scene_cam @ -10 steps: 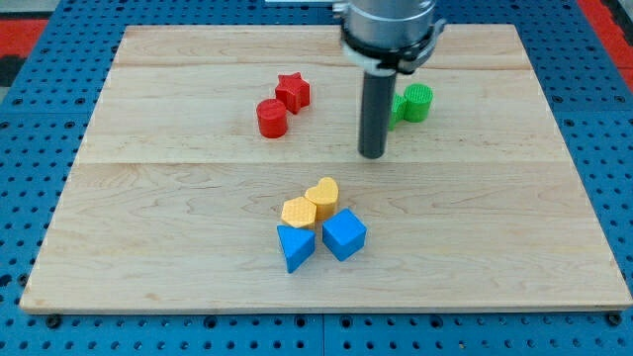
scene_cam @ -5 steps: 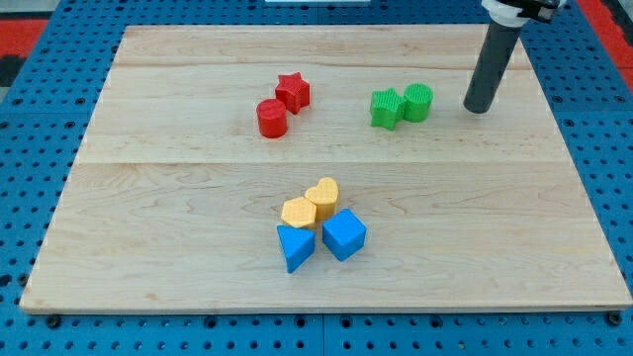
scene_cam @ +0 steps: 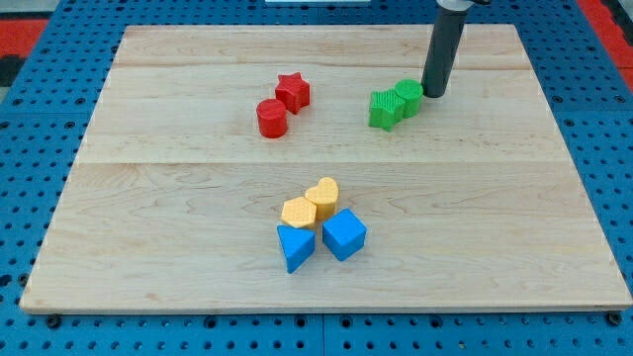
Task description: Separate the green star and the green circle
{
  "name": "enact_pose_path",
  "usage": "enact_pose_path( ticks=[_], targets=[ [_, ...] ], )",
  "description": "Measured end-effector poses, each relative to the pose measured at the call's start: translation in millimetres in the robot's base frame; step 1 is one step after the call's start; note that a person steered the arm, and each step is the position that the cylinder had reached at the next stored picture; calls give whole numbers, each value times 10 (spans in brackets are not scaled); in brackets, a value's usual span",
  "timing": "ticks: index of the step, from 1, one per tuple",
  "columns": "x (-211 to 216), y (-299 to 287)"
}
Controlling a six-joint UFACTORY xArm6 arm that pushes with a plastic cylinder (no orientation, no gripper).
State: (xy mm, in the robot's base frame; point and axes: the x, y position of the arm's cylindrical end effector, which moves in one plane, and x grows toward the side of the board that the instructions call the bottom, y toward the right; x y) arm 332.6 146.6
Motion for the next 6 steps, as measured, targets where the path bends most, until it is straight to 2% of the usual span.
enact_pose_path(
  ticks=[1, 3, 5, 6],
  targets=[
    [120, -88],
    [102, -427],
    [398, -657],
    [450, -1022]
  ],
)
